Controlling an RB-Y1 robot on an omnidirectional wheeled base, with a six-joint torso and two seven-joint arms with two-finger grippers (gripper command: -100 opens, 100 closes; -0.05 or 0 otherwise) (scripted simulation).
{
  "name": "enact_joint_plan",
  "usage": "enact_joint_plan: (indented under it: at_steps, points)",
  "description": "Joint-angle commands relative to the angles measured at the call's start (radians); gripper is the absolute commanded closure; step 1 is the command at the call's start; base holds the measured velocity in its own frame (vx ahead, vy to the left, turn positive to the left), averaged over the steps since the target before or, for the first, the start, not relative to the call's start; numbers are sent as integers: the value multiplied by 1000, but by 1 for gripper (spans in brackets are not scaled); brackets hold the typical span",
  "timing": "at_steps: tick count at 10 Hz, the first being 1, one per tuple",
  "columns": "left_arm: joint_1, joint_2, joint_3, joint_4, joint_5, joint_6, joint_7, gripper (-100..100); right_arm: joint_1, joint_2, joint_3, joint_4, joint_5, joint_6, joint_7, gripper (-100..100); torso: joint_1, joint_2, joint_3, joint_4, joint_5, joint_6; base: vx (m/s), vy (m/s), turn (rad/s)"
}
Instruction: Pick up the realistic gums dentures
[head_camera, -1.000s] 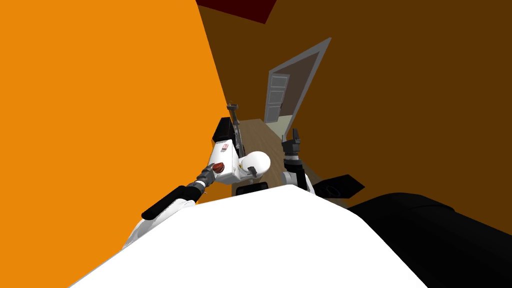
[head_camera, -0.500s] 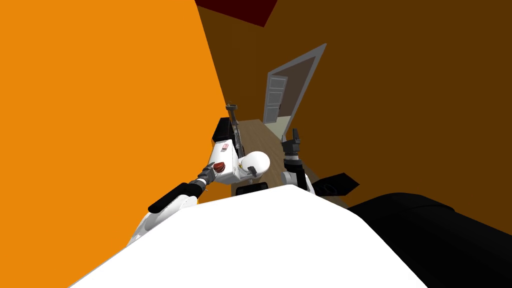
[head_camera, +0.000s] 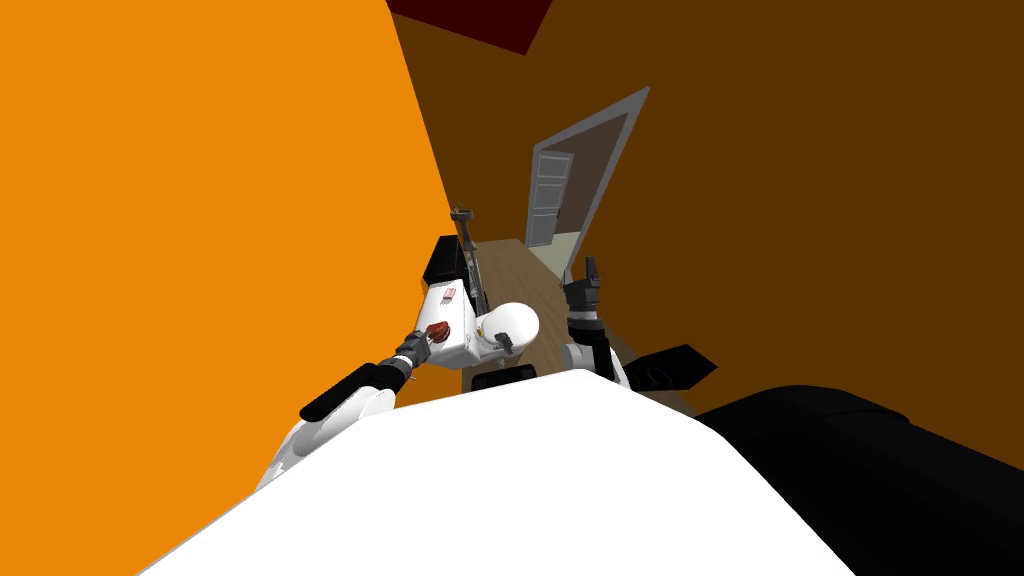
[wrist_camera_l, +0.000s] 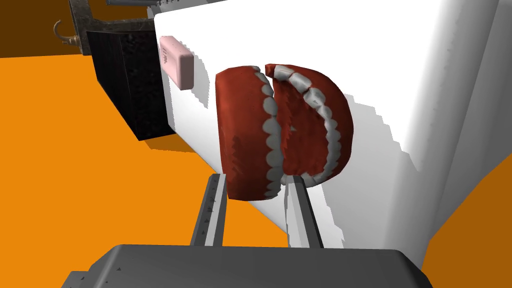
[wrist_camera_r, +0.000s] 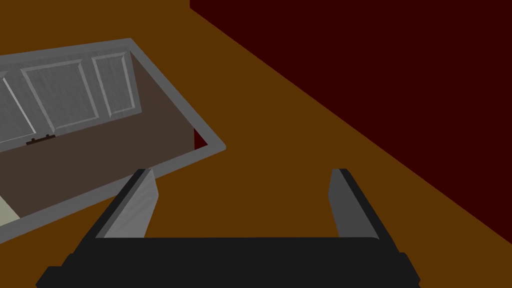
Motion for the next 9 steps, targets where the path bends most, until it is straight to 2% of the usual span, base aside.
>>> enact_joint_plan:
  at_steps: [1, 2, 3, 4, 7, 8, 9]
  points:
    - [0, 0, 0, 0, 0, 0, 0, 100, 0, 0, 0, 0, 0, 0, 0, 0, 0, 0, 0, 0, 0, 0, 0, 0, 0]
    - [0, 0, 0, 0, 0, 0, 1, 100, 0, 0, 0, 0, 0, 0, 0, 0, 0, 0, 0, 0, 0, 0, 0, 0, 0]
    - [0, -1, 0, 0, 0, 0, 1, 0, 0, 0, 0, 0, 0, 0, 0, 0, 0, 0, 0, 0, 0, 0, 0, 0, 0]
    - [29, -4, -9, -28, 3, 1, -2, 100, 0, 0, 0, 0, 0, 0, 0, 0, 0, 0, 0, 0, 0, 0, 6, 12, 59]
    - [77, -3, -21, -73, 12, -1, -10, 100, 0, 0, 0, 0, 0, 0, 0, 0, 1, 1, 0, 0, -1, 0, 7, 17, 46]
    - [63, 0, -14, -60, 14, 1, -6, 100, 0, 0, 0, 0, 0, 0, 0, 0, 1, 1, 1, 1, -1, 0, 1, 8, 9]
    - [65, 0, -14, -62, 15, 1, -7, 0, 0, 0, 0, 0, 0, 0, 0, 0, 0, 1, 1, 1, -1, 1, 0, 0, 0]
